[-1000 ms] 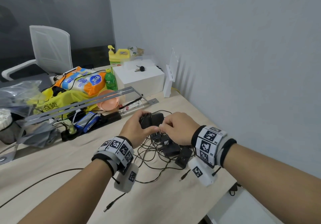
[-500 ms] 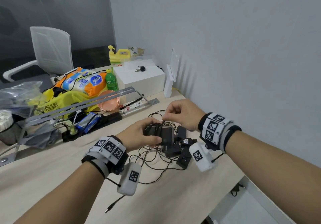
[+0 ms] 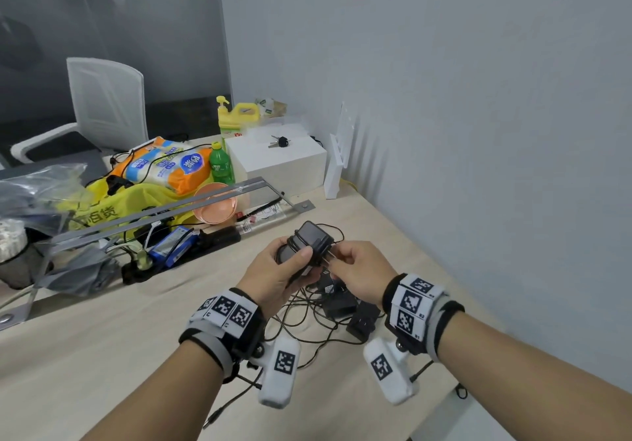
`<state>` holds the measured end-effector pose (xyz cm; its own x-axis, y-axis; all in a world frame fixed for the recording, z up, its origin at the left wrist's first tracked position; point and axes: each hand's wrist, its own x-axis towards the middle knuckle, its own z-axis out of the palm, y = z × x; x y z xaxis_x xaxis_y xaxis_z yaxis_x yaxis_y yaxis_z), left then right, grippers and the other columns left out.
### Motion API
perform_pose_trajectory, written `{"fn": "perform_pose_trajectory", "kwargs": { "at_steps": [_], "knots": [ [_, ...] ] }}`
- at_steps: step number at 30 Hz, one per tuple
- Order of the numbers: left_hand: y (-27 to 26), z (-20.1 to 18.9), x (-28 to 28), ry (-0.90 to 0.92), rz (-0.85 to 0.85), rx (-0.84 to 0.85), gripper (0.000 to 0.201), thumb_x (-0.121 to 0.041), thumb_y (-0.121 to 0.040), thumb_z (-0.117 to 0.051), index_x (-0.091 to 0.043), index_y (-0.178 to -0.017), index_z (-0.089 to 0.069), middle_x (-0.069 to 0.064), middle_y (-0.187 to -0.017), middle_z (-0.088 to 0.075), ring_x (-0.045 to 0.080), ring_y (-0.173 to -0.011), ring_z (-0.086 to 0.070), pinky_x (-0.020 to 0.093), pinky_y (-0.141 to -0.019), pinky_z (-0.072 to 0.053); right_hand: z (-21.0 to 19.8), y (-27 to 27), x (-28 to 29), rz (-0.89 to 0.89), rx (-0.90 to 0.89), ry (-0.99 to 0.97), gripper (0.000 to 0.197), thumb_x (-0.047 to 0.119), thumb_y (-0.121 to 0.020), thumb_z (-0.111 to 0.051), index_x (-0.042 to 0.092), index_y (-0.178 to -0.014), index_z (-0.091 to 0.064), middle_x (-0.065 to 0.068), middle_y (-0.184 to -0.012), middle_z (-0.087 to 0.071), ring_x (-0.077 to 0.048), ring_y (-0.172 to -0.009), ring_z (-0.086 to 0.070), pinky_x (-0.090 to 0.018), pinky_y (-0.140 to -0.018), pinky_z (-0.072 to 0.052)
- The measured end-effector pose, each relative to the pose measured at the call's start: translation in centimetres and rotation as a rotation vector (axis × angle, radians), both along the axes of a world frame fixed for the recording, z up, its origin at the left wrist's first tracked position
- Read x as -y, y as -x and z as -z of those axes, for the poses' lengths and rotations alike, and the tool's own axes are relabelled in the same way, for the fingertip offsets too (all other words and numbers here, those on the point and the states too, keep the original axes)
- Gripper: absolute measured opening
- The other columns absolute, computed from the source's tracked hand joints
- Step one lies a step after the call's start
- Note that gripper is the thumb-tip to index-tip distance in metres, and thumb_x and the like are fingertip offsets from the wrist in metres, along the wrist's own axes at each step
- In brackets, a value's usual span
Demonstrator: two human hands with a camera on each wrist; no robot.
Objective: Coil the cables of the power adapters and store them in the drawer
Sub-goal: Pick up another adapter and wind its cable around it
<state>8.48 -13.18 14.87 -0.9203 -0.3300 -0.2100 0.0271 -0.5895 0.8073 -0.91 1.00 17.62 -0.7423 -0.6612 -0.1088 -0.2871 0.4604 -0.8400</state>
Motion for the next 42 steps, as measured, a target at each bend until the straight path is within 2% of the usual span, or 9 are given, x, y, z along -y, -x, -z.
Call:
{"fn": "perform_pose_trajectory", "kwargs": {
  "at_steps": [5, 8, 12, 20, 24, 28, 31, 37, 42],
  "knots": [
    [0.1, 0.0, -0.5, 0.169, 0.010, -0.014, 0.042, -0.014, -0.076, -0.069, -0.006, -0.115, -0.059, 0.017, -0.104, -0.065, 0.026, -0.087, -0.068, 0.037, -0.081, -0.058, 0.2, 0.2, -0.4, -0.017, -0.026, -0.051, 0.018, 0.019, -0.086, -0.062, 0.028, -0.072, -0.068, 0.005, -0.068, -0.066, -0.012, -0.063, -0.059, -0.031, -0.069, -0.050],
    [0.6, 0.2, -0.6, 0.433, -0.142, 0.065, 0.027, -0.008, -0.081, -0.073, -0.015, -0.105, -0.062, 0.013, -0.098, -0.066, 0.024, -0.081, -0.067, 0.038, -0.076, -0.058, -0.3, 0.3, -0.6, -0.062, -0.045, -0.161, 0.016, 0.018, -0.089, -0.059, 0.019, -0.076, -0.068, 0.002, -0.070, -0.066, -0.007, -0.051, -0.052, -0.025, -0.058, -0.046],
    [0.8, 0.9, 0.6, 0.872, -0.223, 0.207, 0.038, -0.021, -0.077, -0.078, -0.022, -0.111, -0.061, -0.005, -0.096, -0.066, 0.012, -0.084, -0.065, 0.025, -0.072, -0.054, -1.8, 0.4, -0.9, -0.137, -0.315, -0.378, 0.021, 0.026, -0.091, -0.057, 0.023, -0.071, -0.064, 0.008, -0.071, -0.065, -0.013, -0.073, -0.061, -0.028, -0.073, -0.051],
    [0.2, 0.3, 1.3, 1.279, 0.284, 0.245, 0.050, -0.028, -0.074, -0.079, -0.041, -0.115, -0.054, -0.010, -0.104, -0.063, 0.010, -0.096, -0.060, 0.031, -0.085, -0.052, -5.3, 1.6, 0.5, -0.318, -0.559, -0.381, 0.025, 0.046, -0.074, -0.076, 0.025, -0.071, -0.064, 0.009, -0.072, -0.066, -0.011, -0.074, -0.062, -0.028, -0.069, -0.048],
    [-0.8, -0.1, 1.1, 1.022, 0.320, 0.085, 0.049, -0.013, -0.075, -0.080, -0.042, -0.108, -0.055, -0.010, -0.103, -0.063, 0.008, -0.094, -0.062, 0.021, -0.081, -0.054, -5.1, 3.2, 0.3, -0.251, -0.301, -0.177, 0.022, 0.035, -0.072, -0.082, 0.019, -0.072, -0.067, 0.006, -0.070, -0.066, -0.008, -0.064, -0.058, -0.027, -0.067, -0.050],
    [-1.8, 0.2, 0.8, 0.693, 0.299, -0.027, 0.047, -0.008, -0.076, -0.078, -0.027, -0.115, -0.060, 0.000, -0.105, -0.065, 0.014, -0.093, -0.065, 0.031, -0.081, -0.056, -2.8, 3.2, 0.1, -0.100, -0.138, -0.005, 0.014, 0.029, -0.081, -0.076, 0.021, -0.073, -0.068, -0.001, -0.069, -0.064, -0.011, -0.062, -0.052, -0.032, -0.064, -0.047],
    [-1.8, 0.4, 0.4, 0.445, 0.237, -0.051, 0.050, -0.010, -0.071, -0.074, -0.021, -0.118, -0.059, 0.012, -0.113, -0.059, 0.023, -0.094, -0.065, 0.038, -0.078, -0.055, -1.3, 2.2, 0.3, -0.005, -0.021, 0.086, 0.012, 0.022, -0.087, -0.070, 0.018, -0.075, -0.068, 0.009, -0.058, -0.061, -0.005, -0.052, -0.051, -0.024, -0.055, -0.044],
    [-1.8, 0.7, 0.0, 0.134, 0.299, -0.094, 0.093, -0.028, -0.056, -0.092, -0.016, -0.137, -0.047, 0.014, -0.122, -0.059, 0.030, -0.101, -0.064, 0.038, -0.082, -0.055, -0.4, 1.3, 0.3, 0.014, 0.230, 0.146, 0.012, 0.016, -0.089, -0.068, 0.015, -0.078, -0.071, -0.014, -0.069, -0.057, -0.016, -0.051, -0.045, -0.023, -0.046, -0.036],
    [-1.5, 0.3, -0.4, 0.117, 0.286, -0.118, 0.059, -0.015, -0.077, -0.075, -0.008, -0.131, -0.052, 0.017, -0.113, -0.062, 0.031, -0.096, -0.062, 0.038, -0.081, -0.054, -0.2, 1.0, -0.3, -0.037, 0.312, 0.089, 0.011, 0.004, -0.090, -0.063, 0.007, -0.094, -0.073, -0.005, -0.060, -0.057, -0.012, -0.047, -0.042, -0.023, -0.044, -0.035]
  ]
}}
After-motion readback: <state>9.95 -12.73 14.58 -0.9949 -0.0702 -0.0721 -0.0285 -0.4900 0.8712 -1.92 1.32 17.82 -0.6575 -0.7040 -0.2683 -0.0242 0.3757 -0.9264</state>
